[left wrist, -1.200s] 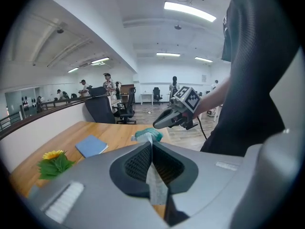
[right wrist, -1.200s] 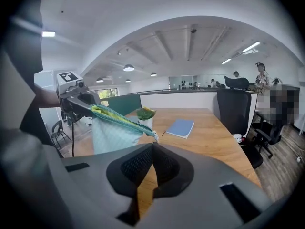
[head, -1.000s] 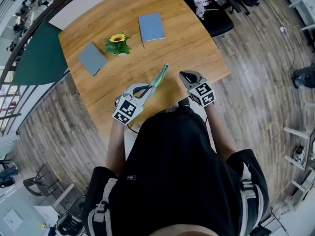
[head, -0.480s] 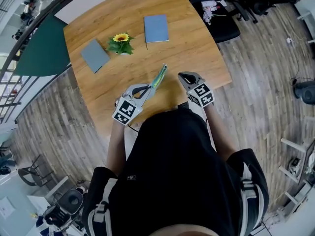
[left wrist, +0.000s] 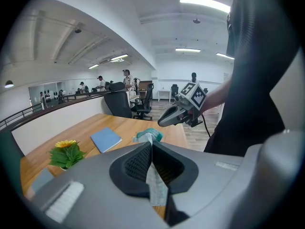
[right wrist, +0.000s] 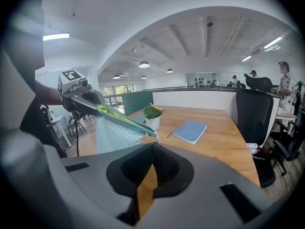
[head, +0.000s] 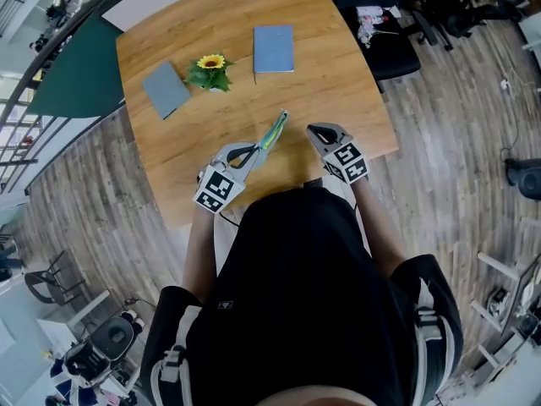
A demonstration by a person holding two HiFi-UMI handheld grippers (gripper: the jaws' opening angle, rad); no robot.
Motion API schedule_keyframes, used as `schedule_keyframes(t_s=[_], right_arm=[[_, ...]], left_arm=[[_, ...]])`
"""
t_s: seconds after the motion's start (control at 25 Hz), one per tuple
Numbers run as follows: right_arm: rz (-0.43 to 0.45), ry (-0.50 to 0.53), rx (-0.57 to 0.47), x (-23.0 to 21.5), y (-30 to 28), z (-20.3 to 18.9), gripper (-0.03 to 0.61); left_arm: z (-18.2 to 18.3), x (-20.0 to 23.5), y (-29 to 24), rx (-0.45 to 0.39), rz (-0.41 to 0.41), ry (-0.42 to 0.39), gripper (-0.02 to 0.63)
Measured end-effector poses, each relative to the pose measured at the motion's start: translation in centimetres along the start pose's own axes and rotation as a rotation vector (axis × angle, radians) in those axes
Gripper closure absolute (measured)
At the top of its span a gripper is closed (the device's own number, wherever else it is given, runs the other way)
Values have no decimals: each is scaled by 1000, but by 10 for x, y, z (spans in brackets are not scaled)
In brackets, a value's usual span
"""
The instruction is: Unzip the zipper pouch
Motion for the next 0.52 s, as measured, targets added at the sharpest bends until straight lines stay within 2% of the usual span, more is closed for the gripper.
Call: schedule_keyframes(t_s=[0.52], right_arm=[[63,8,12,-20,3,-11,576]], left_arm=[[3,-7,-10,38,107,41,604]])
Point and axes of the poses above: the fingertips, and each gripper's own axes: y backward along the fingers, x to its left, z out of its top, the point moved 3 cm from there along y, backward along the fingers
